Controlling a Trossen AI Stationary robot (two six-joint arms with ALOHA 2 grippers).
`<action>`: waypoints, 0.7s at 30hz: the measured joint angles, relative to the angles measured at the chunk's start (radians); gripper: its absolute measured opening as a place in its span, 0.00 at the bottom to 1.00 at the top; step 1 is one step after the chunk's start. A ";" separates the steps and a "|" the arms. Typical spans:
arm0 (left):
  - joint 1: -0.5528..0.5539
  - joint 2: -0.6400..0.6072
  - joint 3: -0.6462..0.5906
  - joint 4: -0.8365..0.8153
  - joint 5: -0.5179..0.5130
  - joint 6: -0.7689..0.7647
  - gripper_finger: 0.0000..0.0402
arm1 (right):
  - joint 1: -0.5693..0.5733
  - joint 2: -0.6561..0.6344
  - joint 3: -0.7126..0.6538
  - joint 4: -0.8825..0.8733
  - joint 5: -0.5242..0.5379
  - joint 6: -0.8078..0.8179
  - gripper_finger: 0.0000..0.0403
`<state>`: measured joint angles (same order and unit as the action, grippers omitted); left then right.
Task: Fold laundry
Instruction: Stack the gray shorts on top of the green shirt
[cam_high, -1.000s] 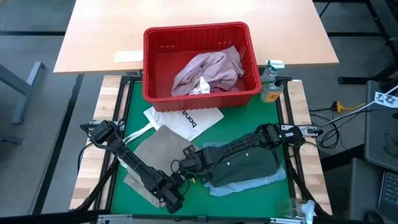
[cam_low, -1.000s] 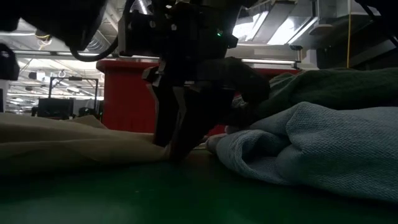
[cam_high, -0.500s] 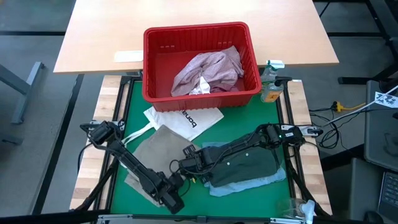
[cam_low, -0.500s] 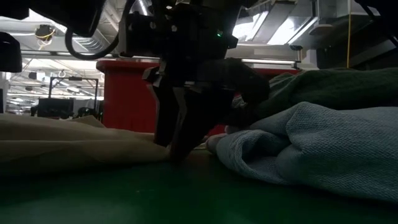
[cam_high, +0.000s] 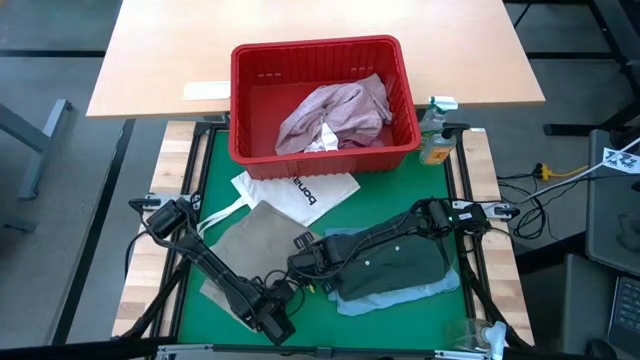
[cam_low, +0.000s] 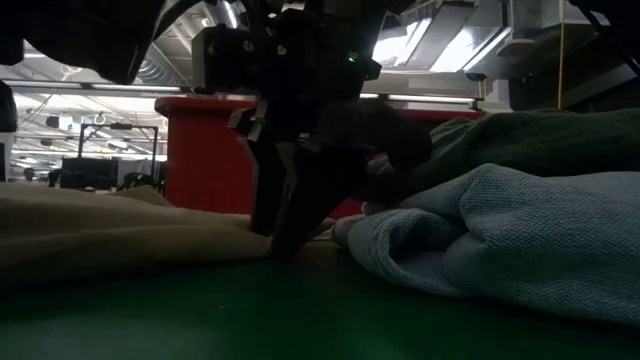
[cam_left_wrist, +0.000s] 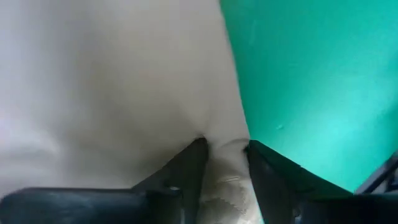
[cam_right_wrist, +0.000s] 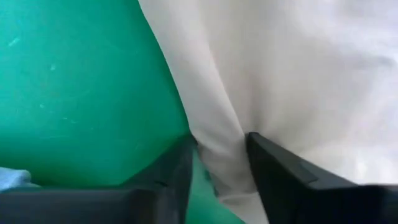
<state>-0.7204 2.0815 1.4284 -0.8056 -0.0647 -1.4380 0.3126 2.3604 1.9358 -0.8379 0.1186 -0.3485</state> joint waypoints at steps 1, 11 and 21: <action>0.000 0.000 0.000 -0.007 -0.004 0.000 0.28 | 0.000 0.000 0.000 0.002 0.002 -0.004 0.35; -0.003 -0.005 -0.005 -0.019 -0.041 -0.005 0.02 | 0.000 0.000 0.000 0.008 0.009 -0.027 0.04; -0.003 -0.043 0.083 -0.145 -0.077 0.003 0.01 | 0.002 -0.002 0.067 -0.127 0.001 -0.026 0.02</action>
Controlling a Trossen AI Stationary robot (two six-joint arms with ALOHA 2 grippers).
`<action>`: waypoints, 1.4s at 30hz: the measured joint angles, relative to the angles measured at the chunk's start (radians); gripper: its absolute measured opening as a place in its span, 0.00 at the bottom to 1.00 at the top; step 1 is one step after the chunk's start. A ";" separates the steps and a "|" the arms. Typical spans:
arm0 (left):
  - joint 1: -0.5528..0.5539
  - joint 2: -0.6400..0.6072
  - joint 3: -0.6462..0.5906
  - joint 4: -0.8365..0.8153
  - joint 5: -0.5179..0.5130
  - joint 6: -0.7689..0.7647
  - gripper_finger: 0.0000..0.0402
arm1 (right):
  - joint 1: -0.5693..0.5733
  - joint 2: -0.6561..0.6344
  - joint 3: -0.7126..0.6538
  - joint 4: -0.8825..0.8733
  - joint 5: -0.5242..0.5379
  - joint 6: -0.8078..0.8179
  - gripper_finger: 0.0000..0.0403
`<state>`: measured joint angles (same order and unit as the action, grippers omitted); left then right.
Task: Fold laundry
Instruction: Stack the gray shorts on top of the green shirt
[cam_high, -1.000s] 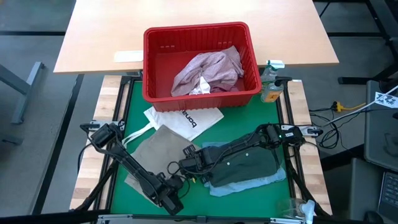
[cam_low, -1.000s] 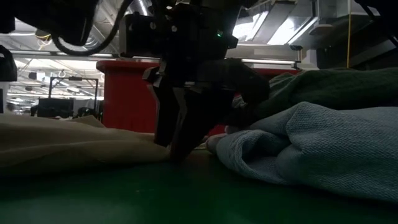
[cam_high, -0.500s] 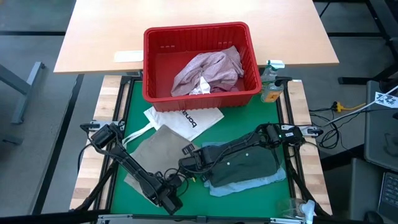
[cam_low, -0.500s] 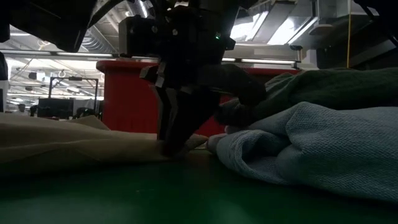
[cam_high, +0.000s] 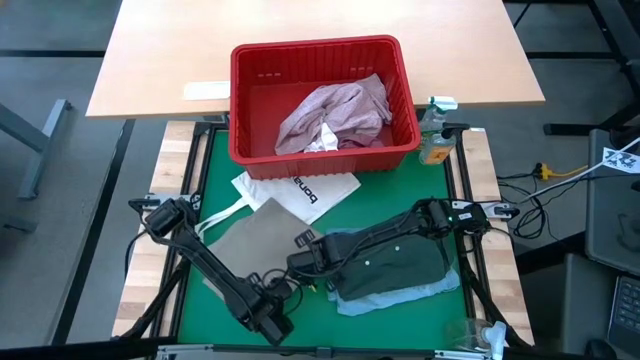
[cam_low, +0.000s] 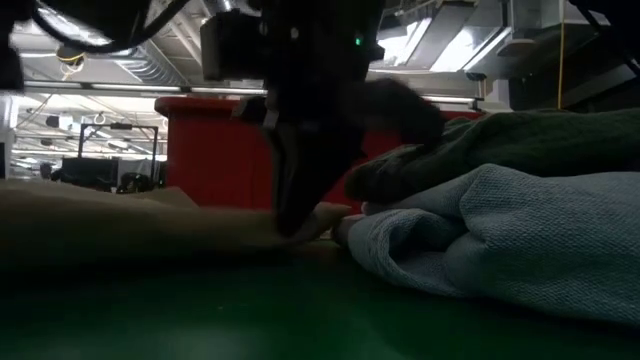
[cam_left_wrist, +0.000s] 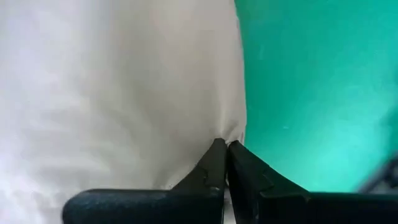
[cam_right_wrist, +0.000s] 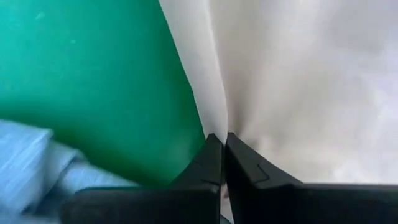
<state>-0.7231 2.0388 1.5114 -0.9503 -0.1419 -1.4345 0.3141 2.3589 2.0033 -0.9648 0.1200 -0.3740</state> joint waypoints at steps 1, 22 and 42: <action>0.000 -0.005 0.014 -0.023 0.000 0.000 0.00 | 0.000 0.000 0.020 -0.026 0.000 0.000 0.01; 0.107 -0.008 0.149 -0.249 -0.305 0.082 0.00 | -0.079 -0.006 0.353 -0.565 0.257 -0.022 0.00; 0.325 -0.009 0.150 0.037 -0.433 0.504 0.00 | -0.145 -0.351 0.012 -0.605 0.253 0.222 0.00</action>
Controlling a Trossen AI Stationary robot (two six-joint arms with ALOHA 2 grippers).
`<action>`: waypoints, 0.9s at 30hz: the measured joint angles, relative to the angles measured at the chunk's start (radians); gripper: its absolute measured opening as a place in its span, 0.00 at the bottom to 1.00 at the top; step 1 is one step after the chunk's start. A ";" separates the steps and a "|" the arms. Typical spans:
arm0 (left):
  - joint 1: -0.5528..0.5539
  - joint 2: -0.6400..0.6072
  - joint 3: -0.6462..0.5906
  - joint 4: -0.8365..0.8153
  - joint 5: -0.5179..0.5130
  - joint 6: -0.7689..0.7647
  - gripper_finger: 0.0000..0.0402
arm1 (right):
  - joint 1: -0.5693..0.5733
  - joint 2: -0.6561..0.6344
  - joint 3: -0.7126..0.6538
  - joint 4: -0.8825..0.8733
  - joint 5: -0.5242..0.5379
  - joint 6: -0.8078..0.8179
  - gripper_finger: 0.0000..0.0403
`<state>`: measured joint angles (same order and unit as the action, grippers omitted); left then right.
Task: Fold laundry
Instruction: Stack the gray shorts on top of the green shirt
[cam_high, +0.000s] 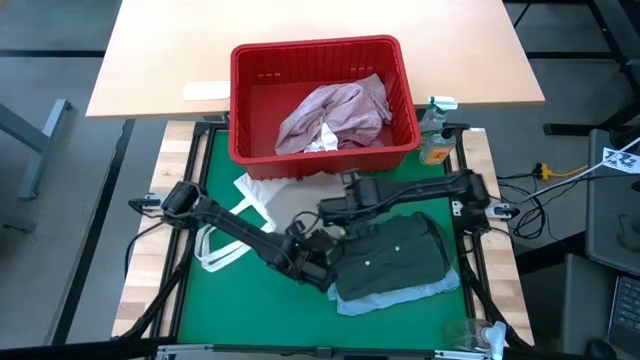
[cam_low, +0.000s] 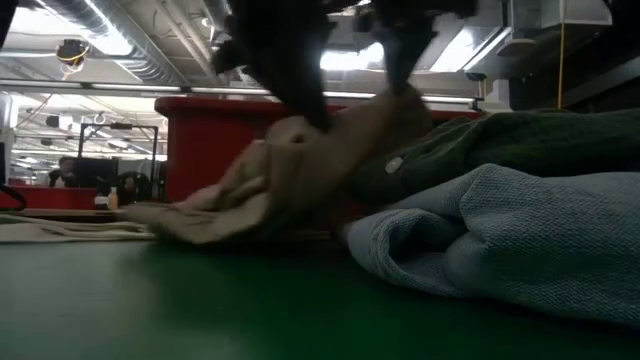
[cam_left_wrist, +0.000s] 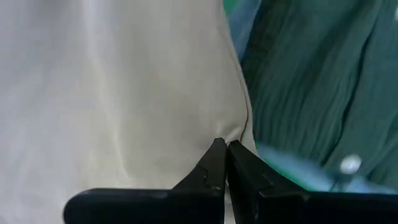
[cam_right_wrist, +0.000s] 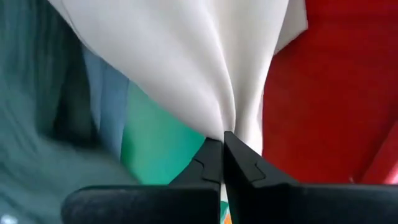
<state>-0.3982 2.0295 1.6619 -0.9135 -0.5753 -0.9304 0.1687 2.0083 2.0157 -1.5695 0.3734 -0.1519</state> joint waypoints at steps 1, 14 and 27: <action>0.009 0.000 0.000 0.024 0.000 0.021 0.00 | 0.001 -0.033 -0.046 0.001 0.000 0.017 0.00; 0.132 -0.001 0.013 0.217 0.020 0.339 0.00 | 0.001 -0.357 -0.379 0.001 0.031 0.359 0.00; 0.199 -0.001 0.202 0.142 0.043 0.597 0.00 | 0.000 -0.487 -0.380 -0.006 0.045 0.485 0.00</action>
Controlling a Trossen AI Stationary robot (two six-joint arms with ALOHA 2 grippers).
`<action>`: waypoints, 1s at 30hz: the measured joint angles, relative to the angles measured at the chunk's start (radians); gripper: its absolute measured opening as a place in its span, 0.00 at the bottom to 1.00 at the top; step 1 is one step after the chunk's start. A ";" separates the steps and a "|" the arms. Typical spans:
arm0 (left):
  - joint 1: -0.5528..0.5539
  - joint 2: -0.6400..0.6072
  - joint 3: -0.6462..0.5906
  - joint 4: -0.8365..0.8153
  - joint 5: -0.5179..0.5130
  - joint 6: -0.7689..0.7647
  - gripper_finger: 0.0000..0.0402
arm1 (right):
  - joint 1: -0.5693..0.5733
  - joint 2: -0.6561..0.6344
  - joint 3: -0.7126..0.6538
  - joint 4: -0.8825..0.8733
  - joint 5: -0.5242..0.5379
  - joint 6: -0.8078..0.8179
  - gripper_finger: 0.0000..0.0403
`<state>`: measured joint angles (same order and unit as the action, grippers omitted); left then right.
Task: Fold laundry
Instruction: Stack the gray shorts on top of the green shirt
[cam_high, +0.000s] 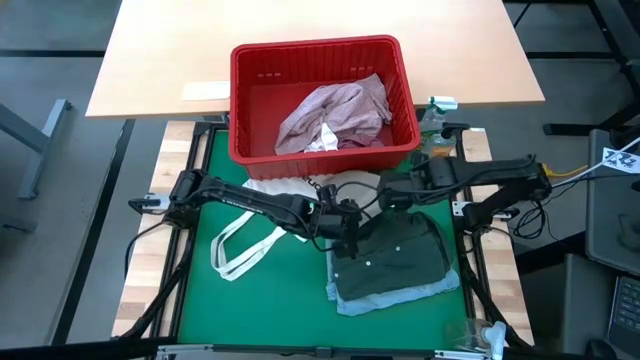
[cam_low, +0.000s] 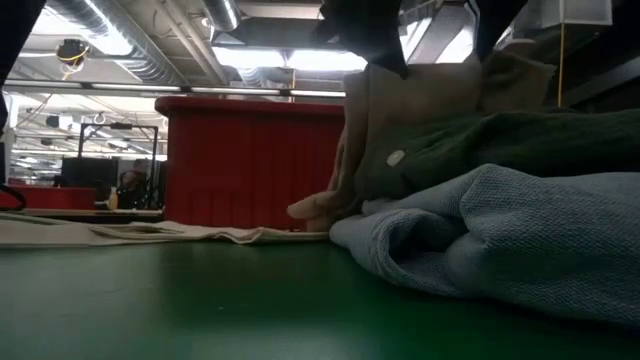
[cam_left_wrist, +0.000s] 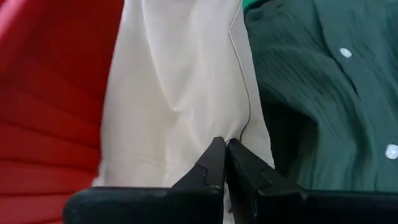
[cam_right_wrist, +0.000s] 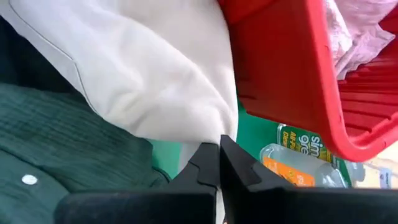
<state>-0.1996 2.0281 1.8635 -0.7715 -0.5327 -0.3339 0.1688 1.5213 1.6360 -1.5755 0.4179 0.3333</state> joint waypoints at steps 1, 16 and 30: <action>0.003 0.000 0.008 -0.003 0.000 0.009 0.00 | 0.001 -0.011 0.000 0.001 0.000 0.011 0.00; 0.056 0.000 0.039 0.024 0.001 0.059 0.00 | 0.002 -0.263 -0.248 0.011 -0.075 0.136 0.00; 0.083 0.002 0.074 0.147 0.030 0.138 0.00 | 0.002 -0.405 -0.275 0.003 -0.161 0.139 0.00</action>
<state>-0.1167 2.0296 1.9379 -0.6250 -0.5030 -0.1963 0.1707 1.1166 1.3605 -1.5729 0.2573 0.4725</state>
